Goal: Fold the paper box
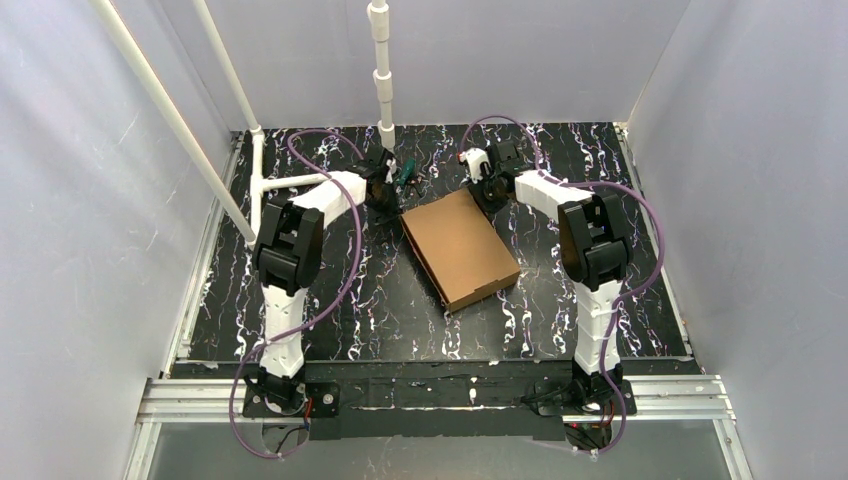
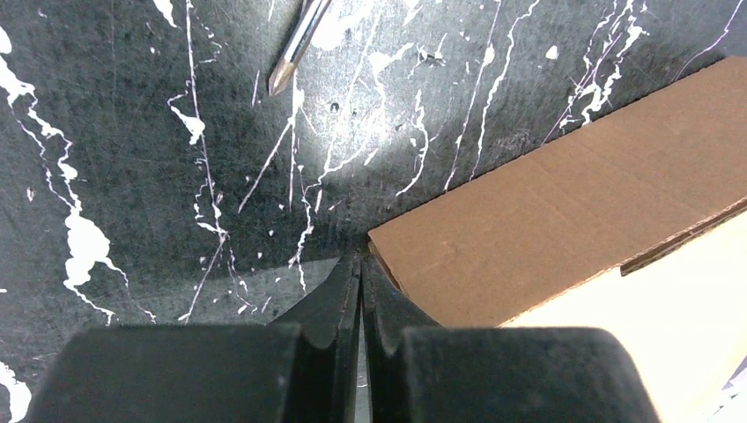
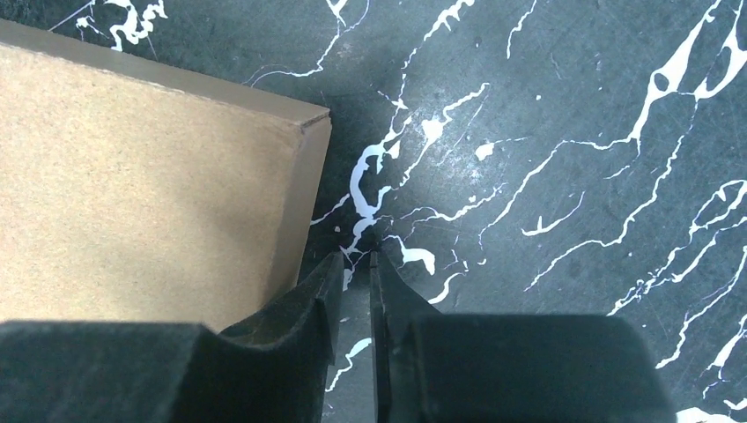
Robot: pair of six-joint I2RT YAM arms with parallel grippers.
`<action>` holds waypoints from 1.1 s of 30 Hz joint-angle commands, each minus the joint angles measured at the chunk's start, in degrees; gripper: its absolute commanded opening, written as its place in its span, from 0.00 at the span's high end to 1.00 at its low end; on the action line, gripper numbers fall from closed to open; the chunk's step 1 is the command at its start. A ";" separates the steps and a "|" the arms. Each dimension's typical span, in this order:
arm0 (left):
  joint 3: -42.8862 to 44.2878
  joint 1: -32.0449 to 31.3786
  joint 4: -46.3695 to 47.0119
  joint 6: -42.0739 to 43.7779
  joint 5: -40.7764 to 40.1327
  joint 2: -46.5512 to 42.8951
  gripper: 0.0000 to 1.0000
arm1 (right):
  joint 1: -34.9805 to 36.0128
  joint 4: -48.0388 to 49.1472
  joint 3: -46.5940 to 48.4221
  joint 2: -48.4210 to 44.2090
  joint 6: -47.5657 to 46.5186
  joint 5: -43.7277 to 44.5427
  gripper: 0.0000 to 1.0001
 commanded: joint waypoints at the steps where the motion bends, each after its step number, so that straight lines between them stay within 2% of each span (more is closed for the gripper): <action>1: -2.70 -0.85 2.42 -0.64 0.70 -6.91 0.99 | -1.05 -5.59 -0.98 -0.51 1.64 0.10 0.73; 6: -15.68 2.19 6.61 -0.34 1.99 -17.49 0.94 | -6.87 -6.55 -3.80 -4.34 0.93 -3.98 0.71; 11: -27.78 1.90 11.08 -1.18 8.29 -26.30 0.93 | -8.46 -7.07 -10.08 -10.48 -2.30 -3.94 0.69; 15: -37.40 -2.75 15.04 -5.31 10.31 -34.37 0.93 | -8.46 -5.99 -18.66 -18.17 -4.71 -2.27 0.69; 20: -46.66 -12.67 21.48 -15.52 6.79 -39.07 0.95 | -8.34 -5.10 -28.56 -27.13 -5.62 -1.60 0.69; 23: -47.19 -17.37 24.11 -21.04 4.64 -37.13 0.97 | -7.59 -3.53 -32.15 -30.18 -5.50 -1.27 0.69; 26: -43.12 -21.10 23.45 -23.44 2.14 -32.74 0.99 | -6.71 -1.48 -34.24 -30.89 -4.81 -0.79 0.69; 33: -32.33 -24.39 21.59 -25.73 1.74 -22.07 1.00 | -1.38 -0.56 -35.11 -28.24 -3.72 -1.56 0.70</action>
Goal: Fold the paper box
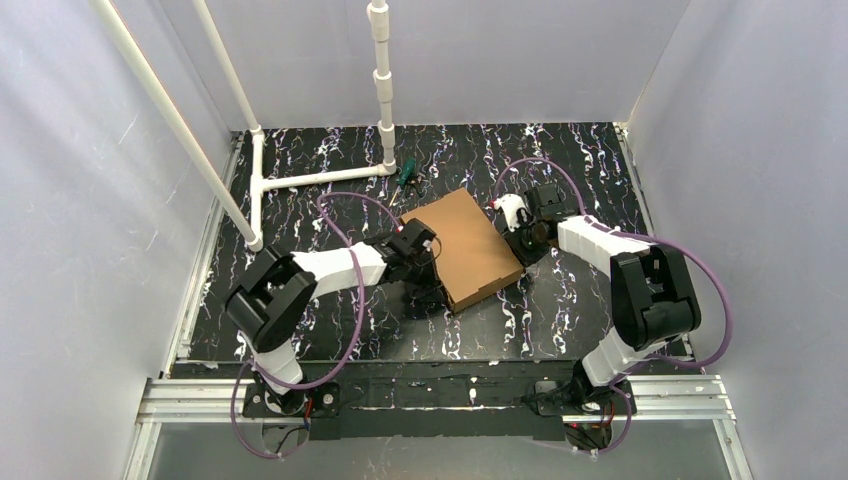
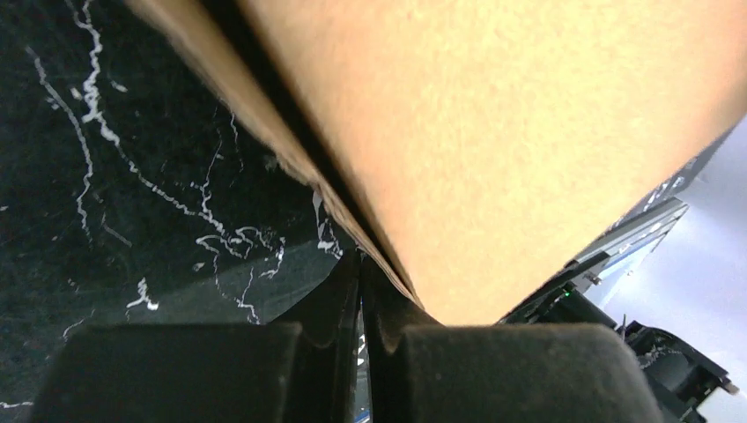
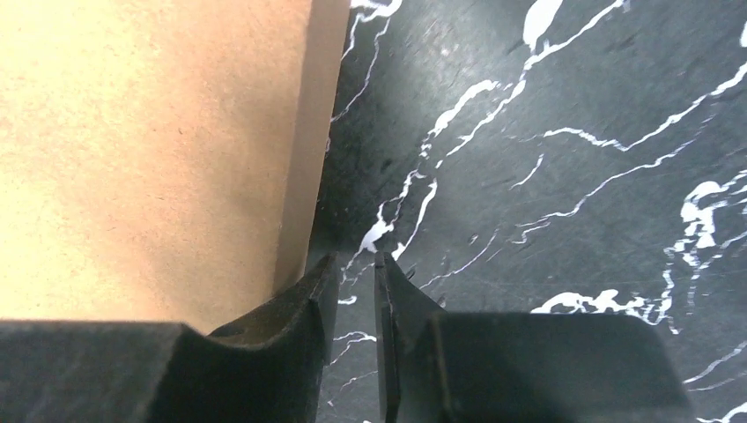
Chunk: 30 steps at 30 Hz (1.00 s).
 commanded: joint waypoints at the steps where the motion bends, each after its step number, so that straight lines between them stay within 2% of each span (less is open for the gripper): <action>1: 7.46 -1.84 0.10 -2.52 -1.82 3.95 1.00 | 4.41 2.68 -0.61 1.12 0.83 -1.90 0.70; 3: 9.73 -2.25 -0.17 -2.24 -1.63 5.87 1.00 | 4.90 2.61 -0.68 1.19 1.03 -2.98 0.70; 6: 10.84 -2.28 -3.73 0.53 -3.69 5.12 1.00 | 4.31 2.42 -0.04 0.71 0.57 0.92 0.69; 12: 6.72 0.00 -16.55 12.58 -15.29 -5.28 0.99 | -4.43 2.45 0.74 -4.13 -0.46 2.05 0.62; 15: 3.72 4.63 -20.81 17.27 -17.70 -10.28 0.97 | -5.62 2.75 0.22 -5.81 -0.97 1.52 0.59; 18: 1.41 12.34 -18.62 20.36 -14.61 -12.76 0.96 | -5.56 3.20 0.61 -5.45 -0.71 -0.83 0.59; 22: 6.68 17.65 -17.14 22.35 -13.49 -7.27 0.97 | -5.28 3.83 4.14 0.11 -0.21 -1.93 0.58; 26: 17.62 18.82 -19.76 24.24 -15.40 3.24 0.99 | -4.40 2.04 13.22 9.65 -0.08 -1.57 0.59; 30: 25.31 19.52 -20.45 23.92 -13.83 12.09 1.00 | -2.34 0.70 23.23 18.46 0.67 -2.11 0.59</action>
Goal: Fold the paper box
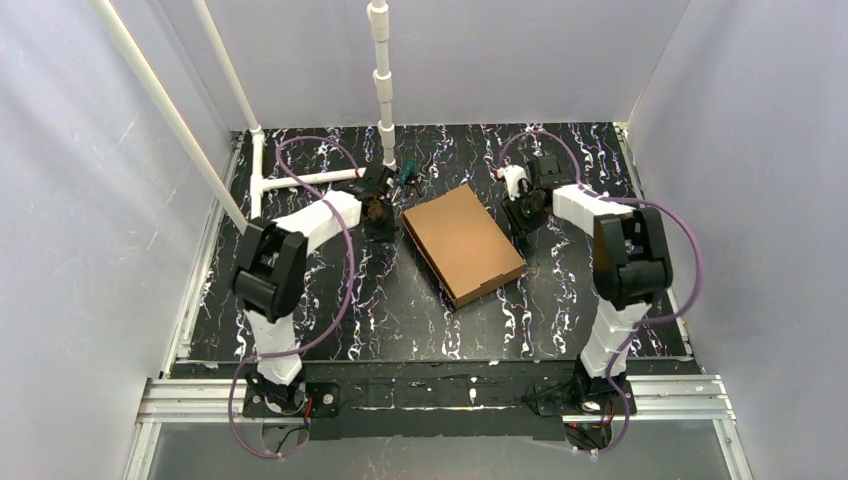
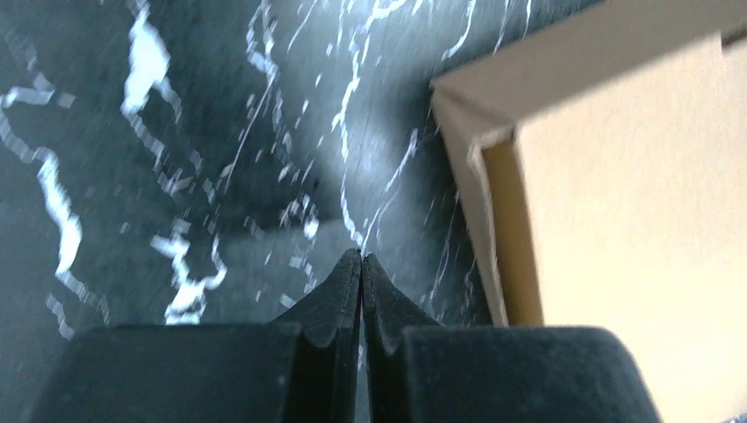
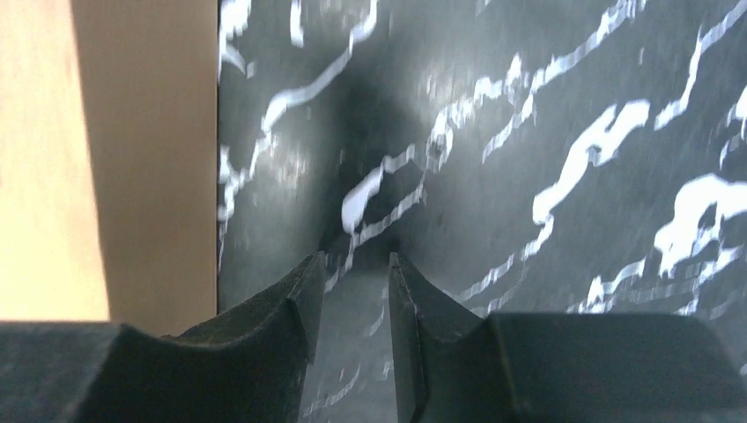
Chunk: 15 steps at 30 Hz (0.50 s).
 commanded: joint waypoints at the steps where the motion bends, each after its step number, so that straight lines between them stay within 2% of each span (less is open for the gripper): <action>1: 7.92 0.59 -2.58 1.54 0.23 6.31 1.00 | 2.62 -1.43 11.57 7.92 0.90 -1.40 0.59; 5: 14.46 0.68 -2.91 0.55 0.57 12.19 1.00 | 5.82 -3.92 20.65 16.52 1.89 -2.50 0.60; 7: 16.97 0.81 -2.12 0.08 3.35 14.78 1.00 | 7.93 -4.95 22.98 18.67 1.94 -3.71 0.60; 12: 19.04 0.45 4.36 -0.85 11.53 16.83 1.00 | 13.10 -5.47 21.40 18.56 0.10 -7.91 0.62; 15: 19.32 -0.67 5.09 0.22 13.21 16.09 1.00 | 14.19 -4.57 19.03 17.05 0.04 -9.16 0.61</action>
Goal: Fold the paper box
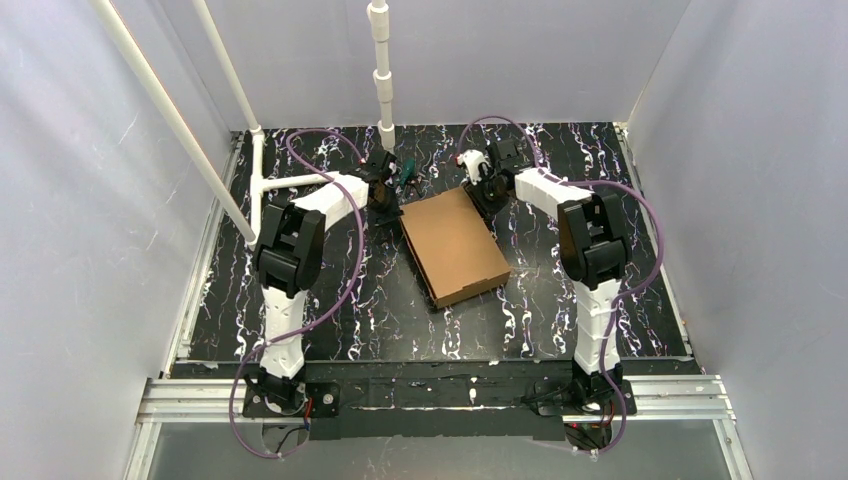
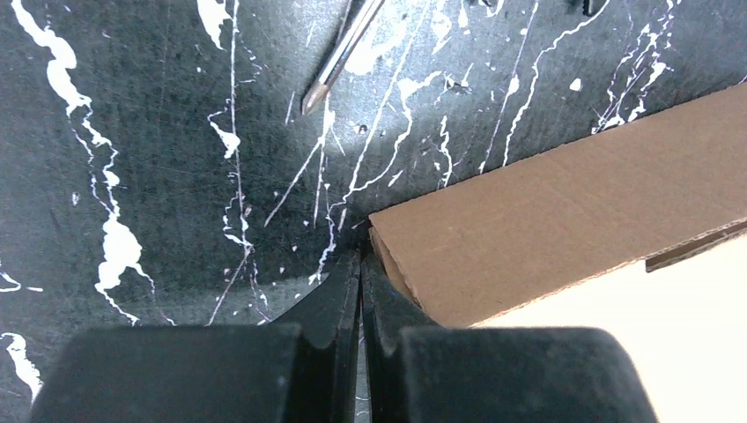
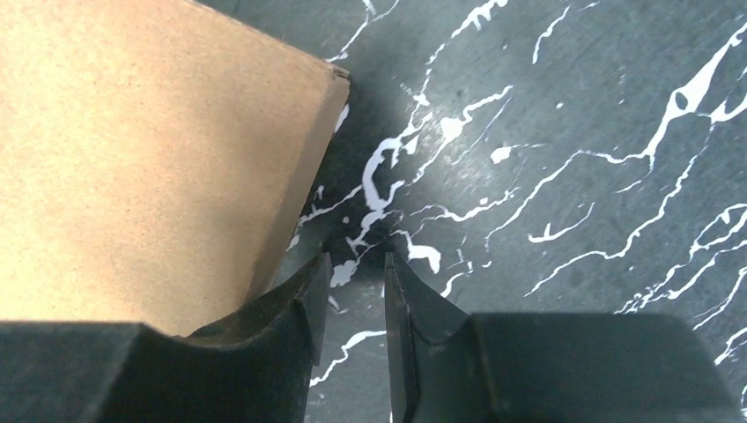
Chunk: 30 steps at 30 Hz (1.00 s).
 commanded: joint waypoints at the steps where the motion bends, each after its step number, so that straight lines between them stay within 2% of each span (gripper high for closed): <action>1: 2.06 -3.18 5.25 0.30 8.88 -1.47 1.00 | 5.31 -2.66 -3.91 -0.59 0.90 -7.19 0.61; 4: -1.48 -2.58 2.90 1.57 5.23 -5.73 1.00 | 3.33 -3.36 -3.94 -2.22 2.46 -1.30 0.59; 8: -7.20 0.01 -2.99 3.12 0.30 -14.78 0.99 | -3.26 -3.28 -7.10 -8.23 2.77 0.30 0.55; 10: -11.28 1.00 -3.56 3.85 0.16 -19.93 0.94 | -5.91 -3.76 -9.84 -12.47 1.43 -0.19 0.51; 14: -20.93 1.10 -2.53 4.33 3.25 -30.05 0.85 | -6.16 -3.21 -18.26 -24.63 -1.77 0.32 0.41; 17: -29.78 1.05 1.59 2.21 8.17 -38.56 0.78 | -6.20 0.80 -25.46 -34.69 -3.57 0.25 0.24; 19: -36.30 1.13 6.11 -0.74 11.54 -44.74 0.67 | -6.46 3.43 -30.56 -40.52 -4.85 -0.84 0.03; 21: -43.20 1.39 12.41 -5.41 15.79 -49.33 0.52 | -7.15 5.56 -34.03 -44.83 -2.56 -4.01 0.02; 23: -49.49 1.69 20.56 -10.19 22.73 -51.61 0.41 | -8.05 5.55 -35.15 -47.03 0.90 -10.94 0.02; 25: -52.71 1.74 27.18 -15.10 27.70 -51.43 0.35 | -8.32 4.53 -35.40 -47.72 4.02 -17.80 0.02; 27: -53.45 0.37 29.69 -17.21 28.83 -50.78 0.32 | -8.25 7.04 -37.34 -48.34 7.17 -22.00 0.02; 30: -52.45 -1.03 30.33 -17.65 26.71 -49.87 0.30 | -7.81 9.35 -38.78 -46.95 9.41 -19.97 0.02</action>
